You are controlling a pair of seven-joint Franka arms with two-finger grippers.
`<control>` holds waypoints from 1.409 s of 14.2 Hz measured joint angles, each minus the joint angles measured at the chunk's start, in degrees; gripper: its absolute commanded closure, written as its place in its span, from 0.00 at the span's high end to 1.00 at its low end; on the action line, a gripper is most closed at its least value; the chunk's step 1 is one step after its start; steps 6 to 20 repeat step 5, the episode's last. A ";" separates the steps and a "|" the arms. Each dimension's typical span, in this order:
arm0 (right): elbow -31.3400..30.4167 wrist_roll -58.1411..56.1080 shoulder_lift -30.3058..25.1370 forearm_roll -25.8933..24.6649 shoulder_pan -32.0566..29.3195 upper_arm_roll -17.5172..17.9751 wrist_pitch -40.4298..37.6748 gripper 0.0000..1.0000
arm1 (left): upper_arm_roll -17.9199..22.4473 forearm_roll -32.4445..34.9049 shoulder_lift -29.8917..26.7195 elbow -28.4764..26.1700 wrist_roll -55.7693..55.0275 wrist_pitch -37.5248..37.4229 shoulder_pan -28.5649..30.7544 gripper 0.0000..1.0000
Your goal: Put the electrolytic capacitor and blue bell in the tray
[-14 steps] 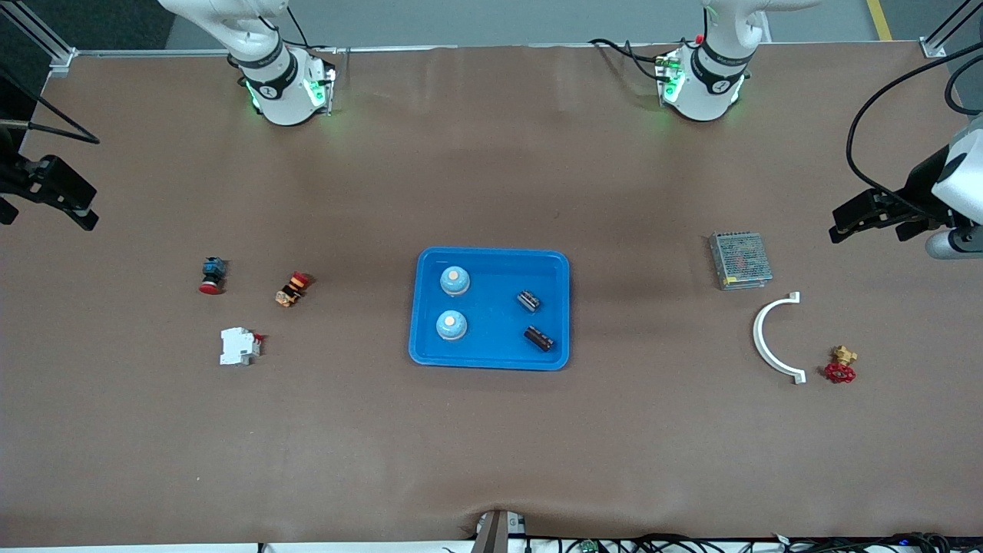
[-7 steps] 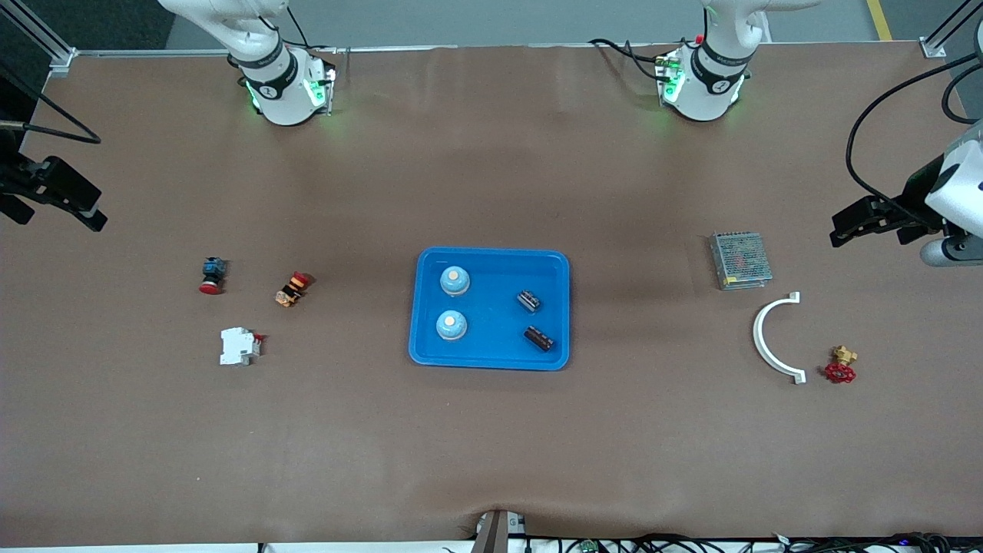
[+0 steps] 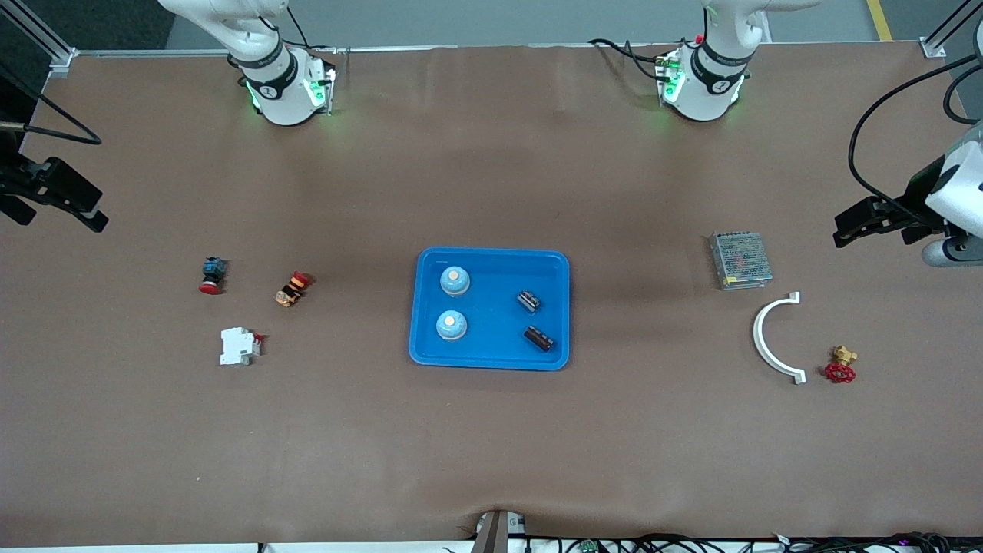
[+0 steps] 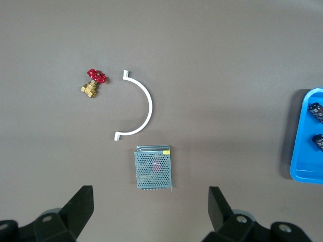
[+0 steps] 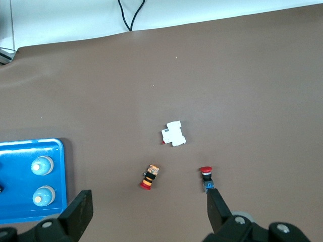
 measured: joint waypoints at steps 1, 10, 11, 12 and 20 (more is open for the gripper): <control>0.00 0.00 0.00 0.00 0.00 -0.02 0.01 1.00 | 0.00 0.00 0.00 0.00 0.00 0.00 0.00 1.00; 0.00 -0.09 0.00 -0.01 0.00 -0.04 0.24 1.00 | 0.00 0.00 0.00 0.00 0.00 0.00 0.00 1.00; 0.00 -0.09 0.00 -0.01 0.00 -0.04 0.24 1.00 | 0.00 0.00 0.00 0.00 0.00 0.00 0.00 1.00; 0.00 -0.09 0.00 -0.01 0.00 -0.04 0.24 1.00 | 0.00 0.00 0.00 0.00 0.00 0.00 0.00 1.00; 0.00 -0.09 0.00 -0.01 0.00 -0.04 0.24 1.00 | 0.00 0.00 0.00 0.00 0.00 0.00 0.00 1.00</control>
